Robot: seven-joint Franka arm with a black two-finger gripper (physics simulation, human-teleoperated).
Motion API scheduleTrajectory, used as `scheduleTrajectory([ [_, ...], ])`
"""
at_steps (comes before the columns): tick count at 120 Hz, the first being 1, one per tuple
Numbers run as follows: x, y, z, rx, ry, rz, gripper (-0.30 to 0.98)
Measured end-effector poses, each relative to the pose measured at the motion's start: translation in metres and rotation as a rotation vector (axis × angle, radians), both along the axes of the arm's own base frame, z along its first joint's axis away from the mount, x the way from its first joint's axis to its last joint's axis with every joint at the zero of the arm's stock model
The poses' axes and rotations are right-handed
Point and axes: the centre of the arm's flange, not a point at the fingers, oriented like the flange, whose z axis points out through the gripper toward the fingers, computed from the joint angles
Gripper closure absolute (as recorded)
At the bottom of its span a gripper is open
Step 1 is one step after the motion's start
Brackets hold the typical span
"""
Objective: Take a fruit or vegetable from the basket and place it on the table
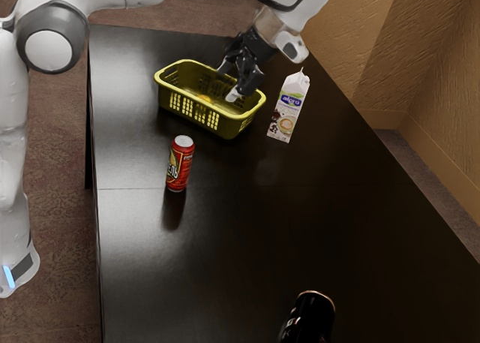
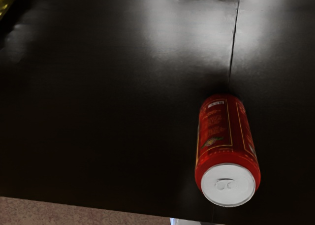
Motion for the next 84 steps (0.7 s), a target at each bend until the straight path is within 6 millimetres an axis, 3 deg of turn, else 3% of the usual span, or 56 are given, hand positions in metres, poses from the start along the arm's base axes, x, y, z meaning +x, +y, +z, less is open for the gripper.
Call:
scheduleTrajectory([
  [19,0.035,0.002,0.003,0.021,-0.230,-0.053,0.00],
  [23,0.040,0.010,0.006,0.022,-0.267,-0.045,0.00],
  [27,0.045,0.032,0.008,0.031,-0.308,-0.015,0.00],
  [37,0.041,0.124,0.024,0.080,-0.411,0.123,0.00],
  [42,0.044,0.159,0.022,0.093,-0.433,0.176,0.00],
  [50,0.059,0.196,0.001,0.067,-0.428,0.226,0.00],
  [58,0.063,0.211,-0.034,0.015,-0.381,0.253,0.00],
  [69,0.048,0.224,-0.070,-0.050,-0.319,0.299,0.00],
  [84,0.036,0.246,-0.094,-0.093,-0.289,0.354,0.00],
])
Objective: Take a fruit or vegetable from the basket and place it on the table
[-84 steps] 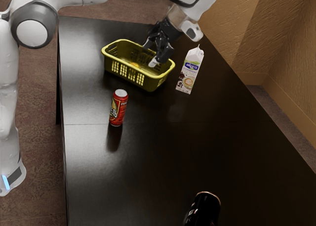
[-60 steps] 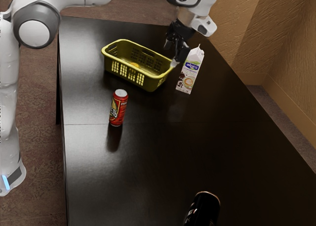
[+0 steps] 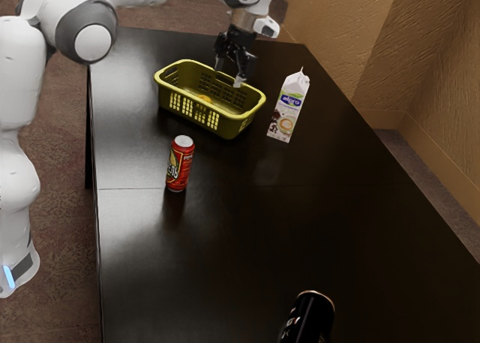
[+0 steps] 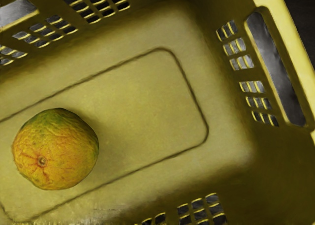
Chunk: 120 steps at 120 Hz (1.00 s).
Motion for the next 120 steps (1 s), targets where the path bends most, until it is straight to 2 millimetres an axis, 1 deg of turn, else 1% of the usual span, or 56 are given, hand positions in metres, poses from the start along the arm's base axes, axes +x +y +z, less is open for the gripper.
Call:
scheduleTrajectory([
  [6,-0.003,0.008,-0.008,-0.015,0.007,0.014,0.00],
  [15,-0.006,0.014,-0.027,-0.041,0.027,0.027,0.00],
  [29,-0.005,0.018,-0.042,-0.062,0.036,0.034,0.00],
  [42,-0.006,0.023,-0.046,-0.067,0.034,0.039,0.00],
  [49,-0.007,0.024,-0.051,-0.073,0.041,0.041,0.00],
  [63,-0.010,0.024,-0.053,-0.075,0.044,0.043,0.00],
  [85,-0.011,0.037,-0.049,-0.054,0.019,0.055,0.00],
  [105,-0.018,0.054,-0.058,-0.038,0.033,0.076,0.00],
  [120,-0.017,0.057,-0.070,-0.042,0.048,0.076,0.00],
])
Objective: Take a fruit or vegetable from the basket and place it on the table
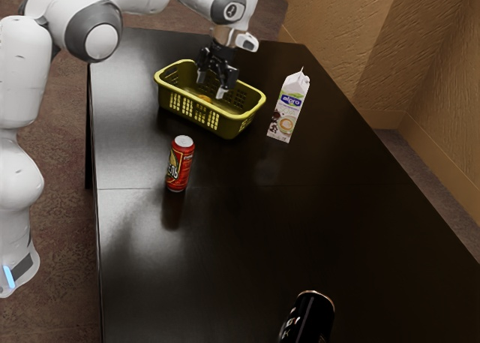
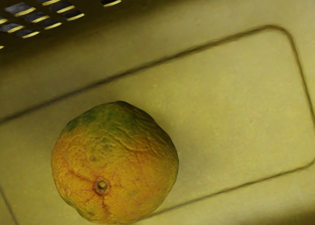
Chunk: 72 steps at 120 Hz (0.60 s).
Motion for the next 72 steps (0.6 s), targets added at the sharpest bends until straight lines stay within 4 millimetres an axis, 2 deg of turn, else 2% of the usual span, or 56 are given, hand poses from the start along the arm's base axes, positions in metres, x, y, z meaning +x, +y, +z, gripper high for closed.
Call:
scheduleTrajectory([
  [16,0.000,0.004,-0.005,0.002,0.002,0.002,0.00],
  [40,-0.005,0.023,-0.012,0.007,-0.006,0.030,0.00],
  [53,-0.004,0.025,-0.017,0.006,-0.005,0.031,0.00],
  [72,-0.002,0.030,-0.036,-0.008,0.011,0.034,0.00],
])
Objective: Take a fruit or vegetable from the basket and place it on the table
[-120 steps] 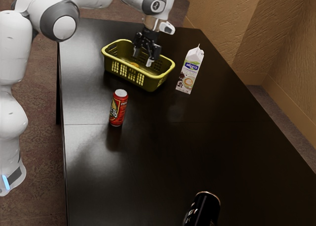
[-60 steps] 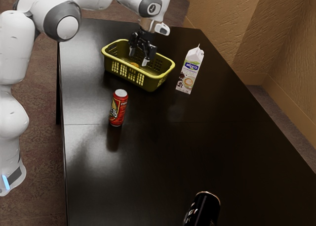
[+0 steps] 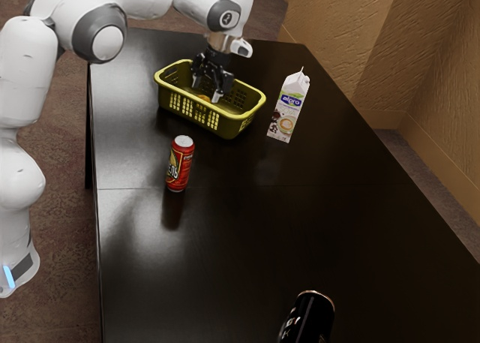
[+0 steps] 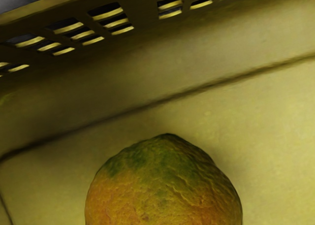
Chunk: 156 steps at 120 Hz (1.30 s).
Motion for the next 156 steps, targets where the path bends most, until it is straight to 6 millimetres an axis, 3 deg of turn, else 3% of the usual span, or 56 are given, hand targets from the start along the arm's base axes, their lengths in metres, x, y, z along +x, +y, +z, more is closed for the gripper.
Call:
scheduleTrajectory([
  [25,0.000,0.006,-0.017,-0.011,0.012,0.007,0.00],
  [108,0.004,0.009,-0.041,-0.026,0.018,0.008,0.00],
  [125,0.004,0.010,-0.041,-0.025,0.018,0.011,0.12],
  [137,0.007,0.010,-0.033,-0.016,0.003,0.007,0.28],
  [156,0.012,0.007,-0.019,-0.004,-0.022,-0.011,0.33],
])
